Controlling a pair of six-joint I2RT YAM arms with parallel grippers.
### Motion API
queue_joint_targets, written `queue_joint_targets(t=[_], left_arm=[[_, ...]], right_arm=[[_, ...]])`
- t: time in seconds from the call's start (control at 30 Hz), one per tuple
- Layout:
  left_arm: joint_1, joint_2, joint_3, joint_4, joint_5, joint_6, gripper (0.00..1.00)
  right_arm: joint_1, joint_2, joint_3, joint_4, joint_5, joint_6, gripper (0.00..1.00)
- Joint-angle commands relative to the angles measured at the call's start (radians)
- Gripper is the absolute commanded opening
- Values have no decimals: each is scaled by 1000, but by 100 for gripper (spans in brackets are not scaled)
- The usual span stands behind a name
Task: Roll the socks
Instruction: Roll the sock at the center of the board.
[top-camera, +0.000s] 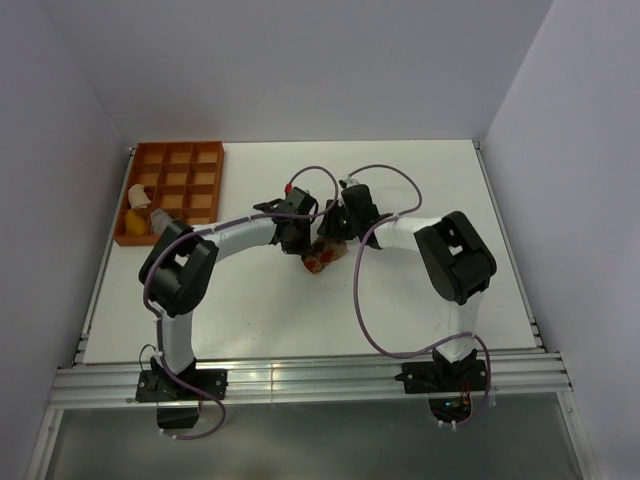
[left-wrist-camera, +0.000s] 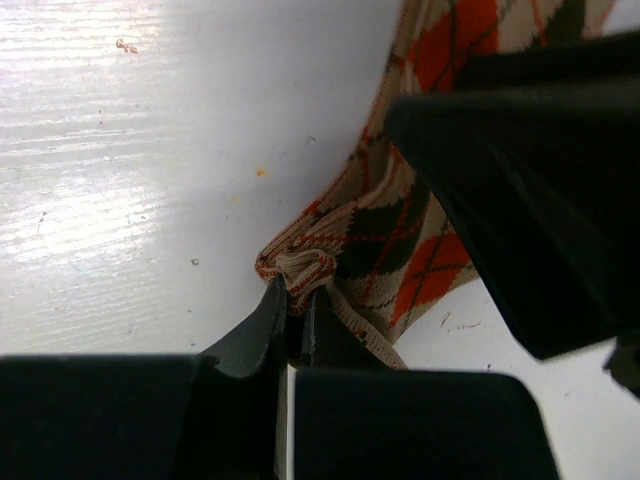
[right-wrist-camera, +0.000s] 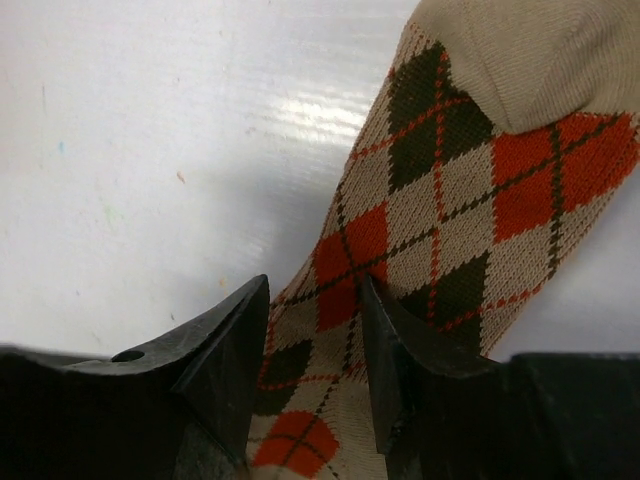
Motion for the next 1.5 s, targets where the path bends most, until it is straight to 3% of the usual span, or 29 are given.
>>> queue_joint_targets(t=[0.0,0.23,0.43,0.7,1.1,1.33,1.47], left_arm=[[-10,74,36,-116,-21,-19,0],[-11,128,105,-180,-48,-18,0],[-13,131,119,-188,-50,-16,0],[-13,140,137,-200,-38,-13,0],[-13,137,133,-184,-7,-19,0],[-13,134,123,-173,11,-27,0],[-13,131,122,-167,21,-33,0]], right_arm=[[-19,-98,-68,46,2,-72,50],[19,-366,-346,227,23,-172,53],[138,-475,-440,281,102,-274,59],[293,-385,-406,311,201,-351,61],[392,-250,-322,265,336,-425,60],[441,-183,-234,184,487,-412,54],[451,-152,-205,127,519,-390,41]])
